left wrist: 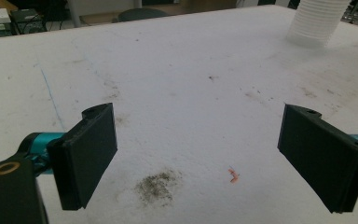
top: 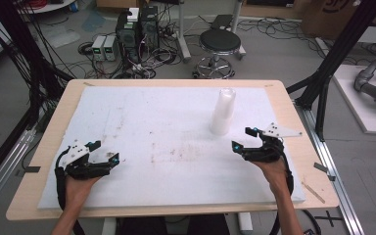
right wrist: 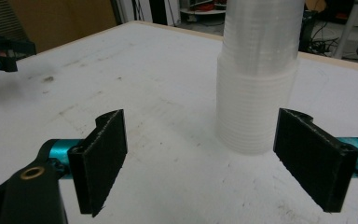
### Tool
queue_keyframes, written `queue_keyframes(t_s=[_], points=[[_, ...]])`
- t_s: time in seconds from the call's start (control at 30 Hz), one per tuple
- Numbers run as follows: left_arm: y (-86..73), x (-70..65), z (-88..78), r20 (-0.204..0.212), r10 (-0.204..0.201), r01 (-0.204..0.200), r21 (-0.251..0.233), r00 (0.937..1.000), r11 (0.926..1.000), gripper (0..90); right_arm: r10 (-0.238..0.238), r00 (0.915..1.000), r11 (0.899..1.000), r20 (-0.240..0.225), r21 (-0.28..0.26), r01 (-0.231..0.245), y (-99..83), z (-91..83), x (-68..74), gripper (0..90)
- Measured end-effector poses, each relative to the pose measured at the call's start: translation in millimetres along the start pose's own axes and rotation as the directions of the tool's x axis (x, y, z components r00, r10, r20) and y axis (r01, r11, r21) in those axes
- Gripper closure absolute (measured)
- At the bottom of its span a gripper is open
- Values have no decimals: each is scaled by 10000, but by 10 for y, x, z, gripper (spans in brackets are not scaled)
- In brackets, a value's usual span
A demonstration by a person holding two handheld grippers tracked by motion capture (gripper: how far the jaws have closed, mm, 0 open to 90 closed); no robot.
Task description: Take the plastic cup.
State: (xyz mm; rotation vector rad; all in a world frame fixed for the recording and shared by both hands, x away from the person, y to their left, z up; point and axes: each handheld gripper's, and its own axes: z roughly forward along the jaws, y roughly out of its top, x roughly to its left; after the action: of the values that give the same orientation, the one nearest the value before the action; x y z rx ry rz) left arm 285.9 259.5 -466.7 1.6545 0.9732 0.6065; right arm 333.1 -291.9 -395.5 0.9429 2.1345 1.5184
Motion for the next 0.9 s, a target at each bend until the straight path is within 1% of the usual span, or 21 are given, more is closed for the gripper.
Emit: queue_keyframes(t_s=[0.07,0.1,0.13,0.2,0.23,0.27,0.3,0.33,0.37,0.4,0.43,0.47,0.53,0.6,0.63,0.67,0.77,0.8,0.9], points=[[0,-1,1,23,-6,6,26,10000,10000,117,-69,9999,10000,-98,36,69,91,-14,-32,170],[0,-1,2,19,-1,1,30,10000,10000,117,-131,9997,9999,-222,36,132,188,-26,-72,170],[1,-2,3,17,4,-4,32,10000,10000,117,-131,9997,9999,-222,36,132,188,-26,-72,170],[1,-4,3,17,23,-23,40,10000,10000,117,-231,9993,9996,-282,130,235,288,-32,-118,170],[1,-4,3,10,24,-25,41,10000,10000,117,-361,9987,9990,-357,267,371,392,-38,-171,170],[1,-5,4,1,23,-23,36,10000,10000,117,-361,9987,9990,-357,267,371,392,-38,-171,170],[1,-3,4,13,20,-20,56,10000,10000,117,-405,9984,9987,-384,292,417,424,-40,-190,170],[2,-2,5,16,13,-13,63,10000,10000,117,-466,9980,9982,-431,353,482,503,-51,-239,170],[2,-2,7,17,-2,2,64,10000,10000,117,-466,9980,9982,-431,353,482,503,-51,-239,170],[2,1,7,17,1,-2,78,10000,10000,116,-467,9974,9984,-541,296,483,575,-56,-295,170],[3,3,11,24,-51,51,101,10000,9999,116,-467,9974,9984,-541,296,483,575,-56,-295,170],[4,5,13,35,-65,64,121,10000,9999,117,-547,9964,9978,-646,337,570,664,-50,-350,170],[5,8,14,35,-104,104,144,9999,9998,117,-587,9960,9977,-674,314,609,694,-46,-367,170],[5,9,13,37,-105,104,144,9999,9998,117,-679,9948,9968,-764,359,708,779,-30,-403,170],[5,7,13,42,-87,87,135,10000,9999,117,-822,9928,9954,-868,419,861,857,2,-439,170],[5,5,13,43,-63,62,129,10000,9999,117,-822,9928,9954,-868,419,861,857,2,-439,170],[5,-3,16,42,5,-5,148,10000,9999,117,-967,9895,9933,-1076,531,1029,965,60,-500,170],[5,-3,16,46,19,-19,162,10000,9999,117,-1059,9875,9921,-1167,547,1129,1028,100,-539,170],[6,-2,17,54,16,-16,166,10000,9999,117,-1144,9851,9905,-1283,608,1230,1080,144,-580,171]])
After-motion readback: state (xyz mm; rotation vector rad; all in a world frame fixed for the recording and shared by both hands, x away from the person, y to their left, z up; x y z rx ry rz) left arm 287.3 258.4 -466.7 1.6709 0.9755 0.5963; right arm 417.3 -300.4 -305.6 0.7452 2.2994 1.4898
